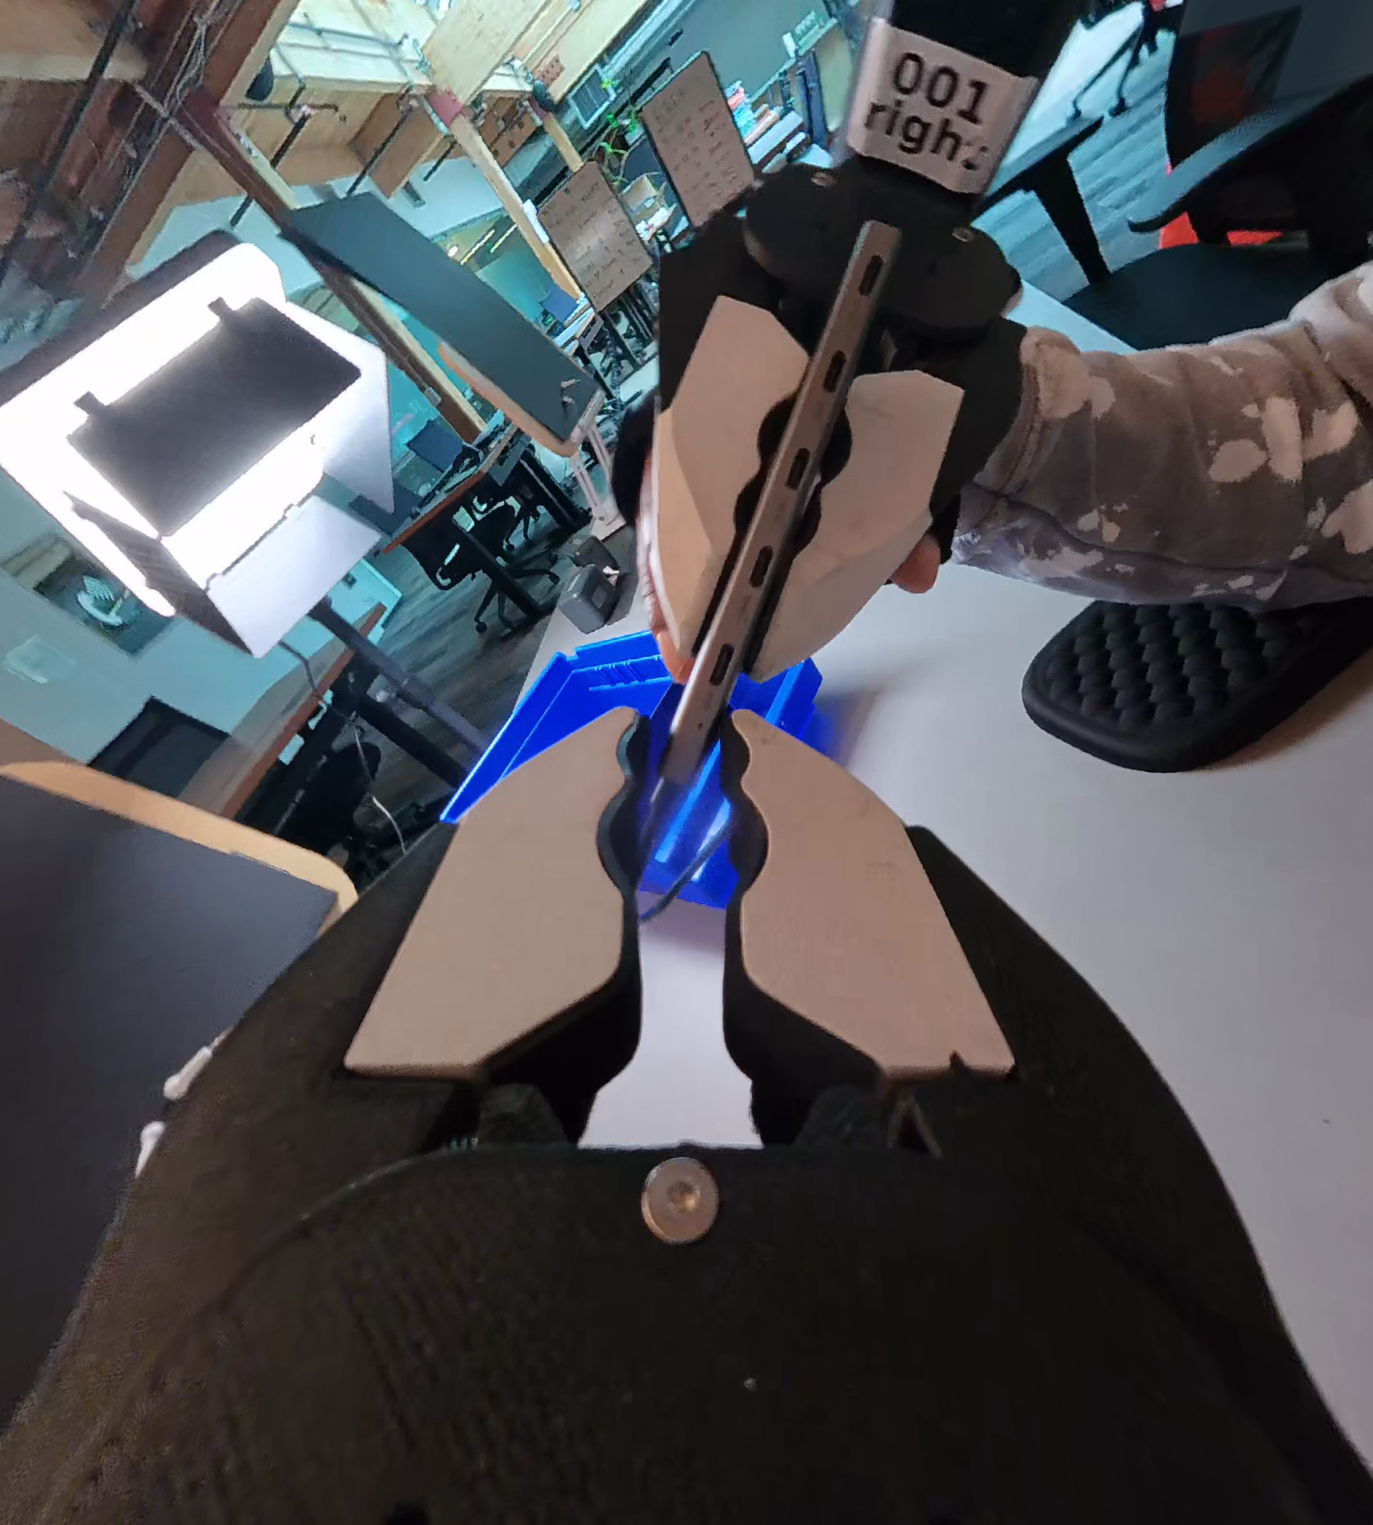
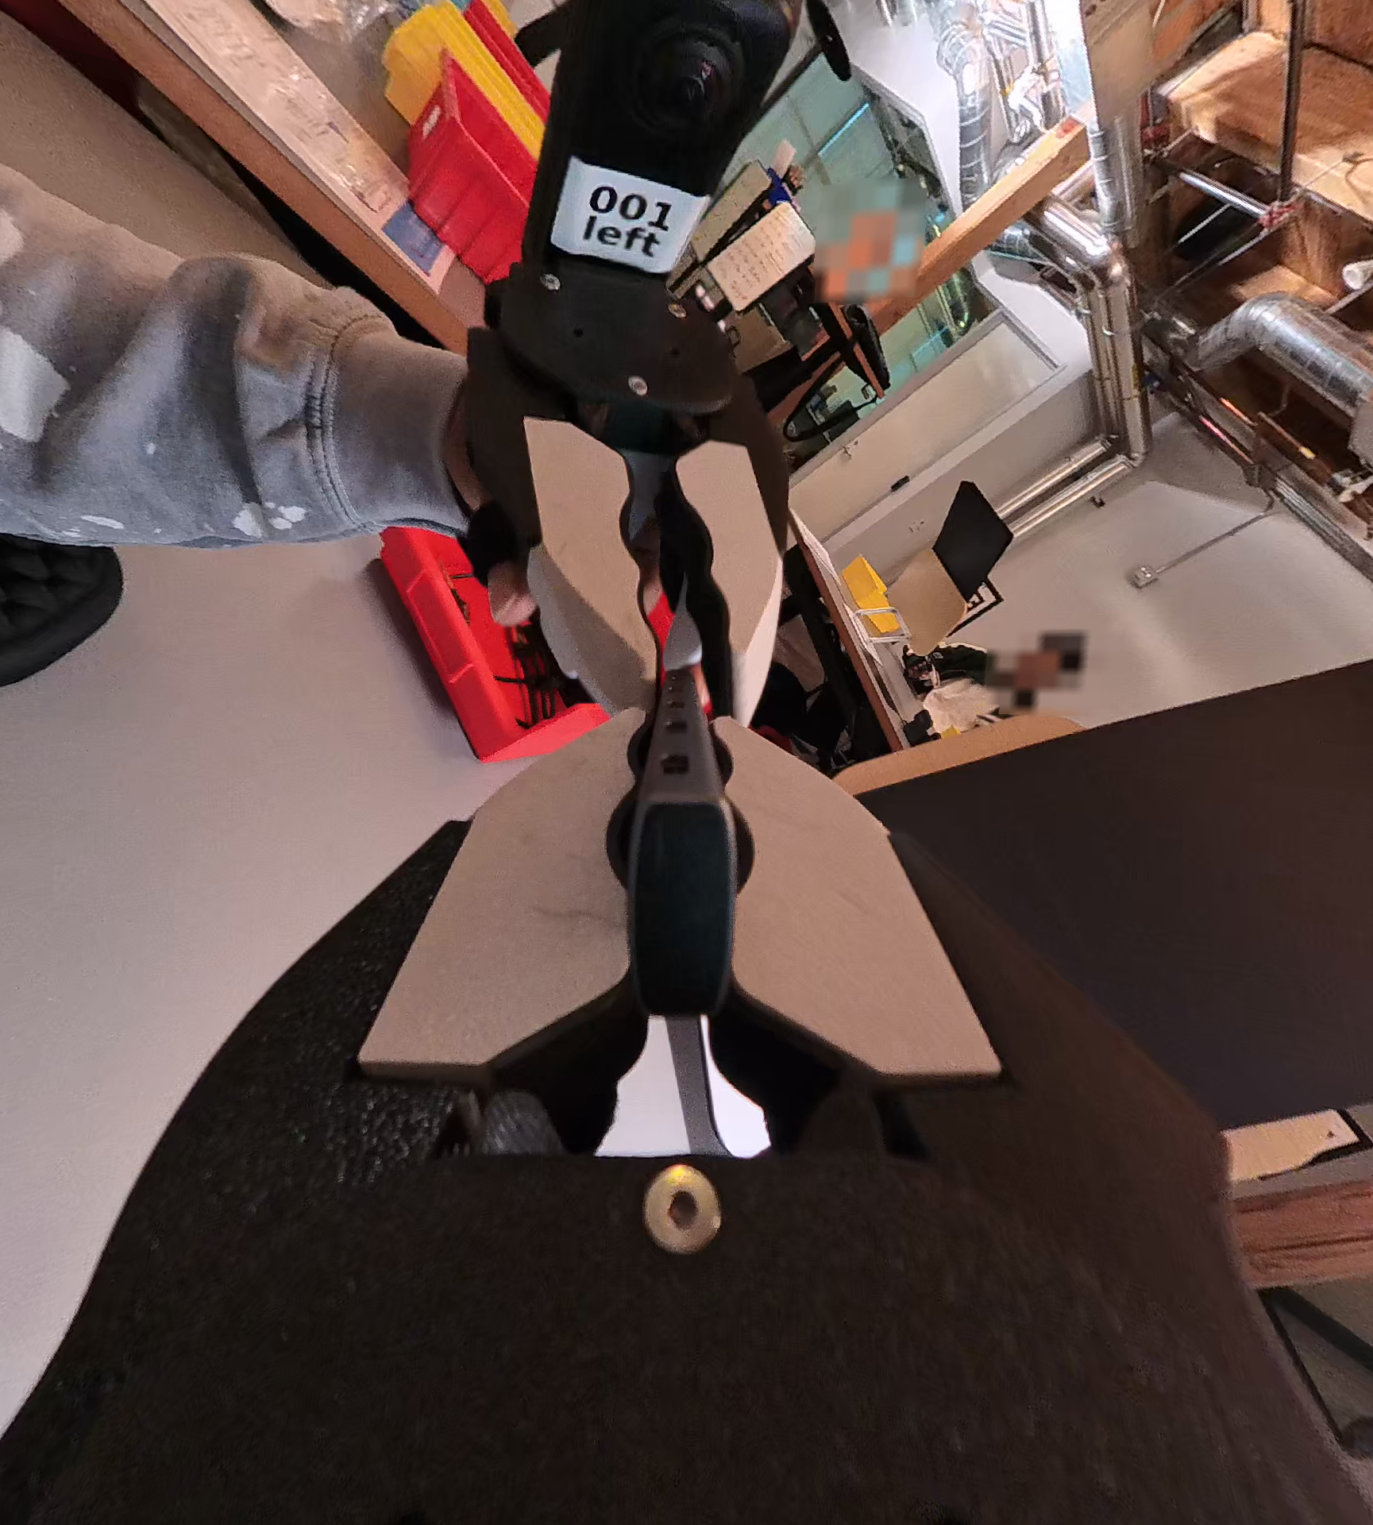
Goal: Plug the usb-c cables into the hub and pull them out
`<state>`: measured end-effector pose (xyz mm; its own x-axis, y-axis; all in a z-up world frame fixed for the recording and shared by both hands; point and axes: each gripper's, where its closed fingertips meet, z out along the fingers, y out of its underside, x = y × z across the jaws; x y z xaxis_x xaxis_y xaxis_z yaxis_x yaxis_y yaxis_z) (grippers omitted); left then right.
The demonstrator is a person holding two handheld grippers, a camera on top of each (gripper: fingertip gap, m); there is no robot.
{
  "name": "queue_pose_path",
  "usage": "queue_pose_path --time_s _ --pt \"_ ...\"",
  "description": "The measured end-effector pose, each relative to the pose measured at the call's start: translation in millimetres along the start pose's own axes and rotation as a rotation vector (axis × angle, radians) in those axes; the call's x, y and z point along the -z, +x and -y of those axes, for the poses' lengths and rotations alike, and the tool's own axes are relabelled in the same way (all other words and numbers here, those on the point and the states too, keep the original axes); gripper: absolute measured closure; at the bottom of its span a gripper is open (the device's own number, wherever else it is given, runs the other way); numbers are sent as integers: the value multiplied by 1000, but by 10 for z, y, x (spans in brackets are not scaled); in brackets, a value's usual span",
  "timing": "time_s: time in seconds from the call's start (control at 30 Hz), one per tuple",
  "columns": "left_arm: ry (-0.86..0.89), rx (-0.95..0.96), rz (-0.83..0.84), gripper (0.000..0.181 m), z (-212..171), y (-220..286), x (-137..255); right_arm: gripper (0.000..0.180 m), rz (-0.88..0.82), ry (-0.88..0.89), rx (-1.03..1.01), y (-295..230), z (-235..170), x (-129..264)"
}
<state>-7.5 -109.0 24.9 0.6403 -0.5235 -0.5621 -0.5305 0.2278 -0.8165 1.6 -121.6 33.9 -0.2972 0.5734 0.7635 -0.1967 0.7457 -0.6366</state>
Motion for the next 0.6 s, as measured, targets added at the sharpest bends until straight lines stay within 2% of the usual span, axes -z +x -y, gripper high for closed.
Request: queue_pose_path --time_s 0.07,0.17,0.3,0.4,0.5,0.6 --pt "-3 68 39 159 -28 -149 128 170 -21 -5 -19 69 -49 39" --pt "-53 206 209 156 -190 -584 498 170 -61 -25 -44 193 -155 122" --pt "-240 413 503 153 -738 -1115 1218 169 -105 -60 -63 308 -291 171" --pt "-393 540 656 152 -1206 -1272 1697 170 -111 -74 -82 328 -369 157" --pt "-550 699 646 152 -1683 -1169 1906 169 -104 -92 -95 325 -450 138" --pt "-806 837 556 152 -2285 -871 2006 170 -99 -106 -110 330 -525 130"
